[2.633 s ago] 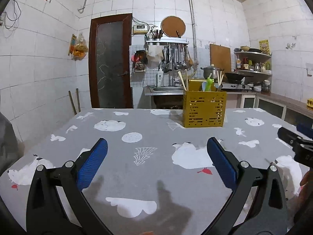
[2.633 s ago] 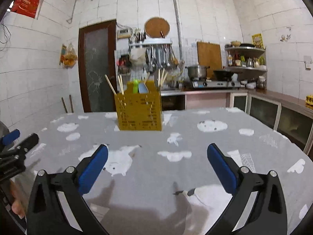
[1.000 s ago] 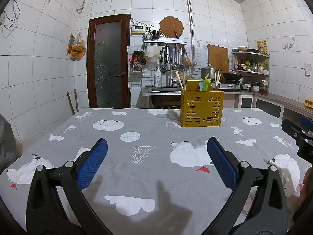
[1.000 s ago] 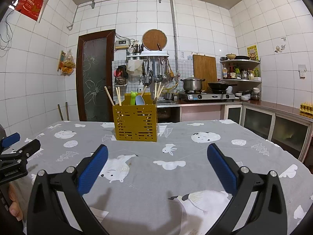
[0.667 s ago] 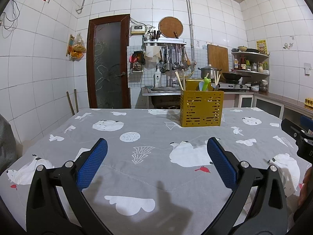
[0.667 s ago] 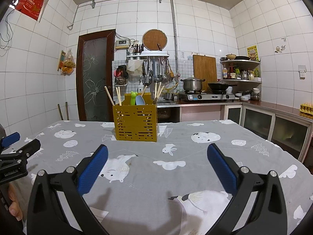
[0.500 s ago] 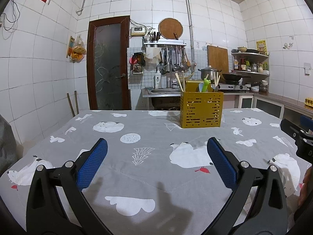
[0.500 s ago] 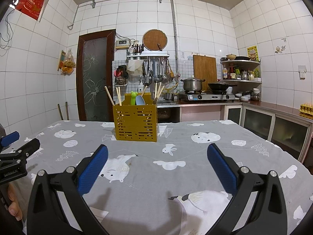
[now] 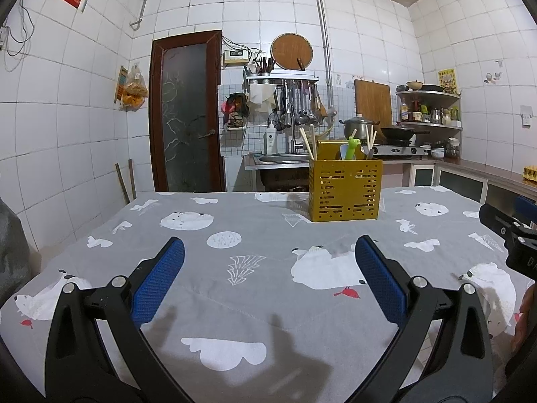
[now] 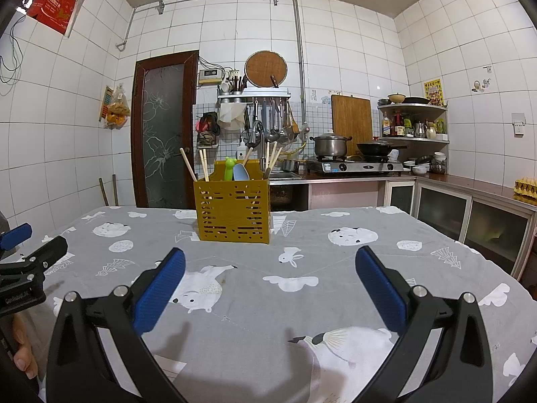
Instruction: Organize utensils
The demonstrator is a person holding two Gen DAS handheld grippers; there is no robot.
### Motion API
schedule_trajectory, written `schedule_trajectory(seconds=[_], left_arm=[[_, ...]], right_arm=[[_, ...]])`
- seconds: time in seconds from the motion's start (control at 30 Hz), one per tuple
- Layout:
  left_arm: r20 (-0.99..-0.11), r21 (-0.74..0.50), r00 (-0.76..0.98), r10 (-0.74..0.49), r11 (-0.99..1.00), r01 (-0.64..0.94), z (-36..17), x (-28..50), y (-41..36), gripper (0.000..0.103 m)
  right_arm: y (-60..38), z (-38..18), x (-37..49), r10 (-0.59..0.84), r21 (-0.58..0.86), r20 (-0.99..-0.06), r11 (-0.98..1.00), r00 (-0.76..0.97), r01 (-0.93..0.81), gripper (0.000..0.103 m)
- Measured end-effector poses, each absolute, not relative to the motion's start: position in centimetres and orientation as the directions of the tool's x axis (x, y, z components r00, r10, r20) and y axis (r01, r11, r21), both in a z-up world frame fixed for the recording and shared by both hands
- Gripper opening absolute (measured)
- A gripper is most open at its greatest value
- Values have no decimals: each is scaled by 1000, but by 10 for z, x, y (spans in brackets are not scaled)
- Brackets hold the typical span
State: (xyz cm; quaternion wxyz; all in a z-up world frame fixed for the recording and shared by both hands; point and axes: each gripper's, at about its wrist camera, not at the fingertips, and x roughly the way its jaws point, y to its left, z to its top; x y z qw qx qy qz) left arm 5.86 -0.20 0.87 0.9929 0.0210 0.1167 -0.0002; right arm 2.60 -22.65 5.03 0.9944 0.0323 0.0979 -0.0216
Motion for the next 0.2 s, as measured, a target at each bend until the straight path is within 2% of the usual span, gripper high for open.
schedule_trajectory(seconds=[0.2], left_arm=[[-234, 41, 972, -2, 999, 12, 9, 58, -2, 98]], right_arm=[[-226, 50, 26, -36, 60, -196, 997, 980, 49, 99]])
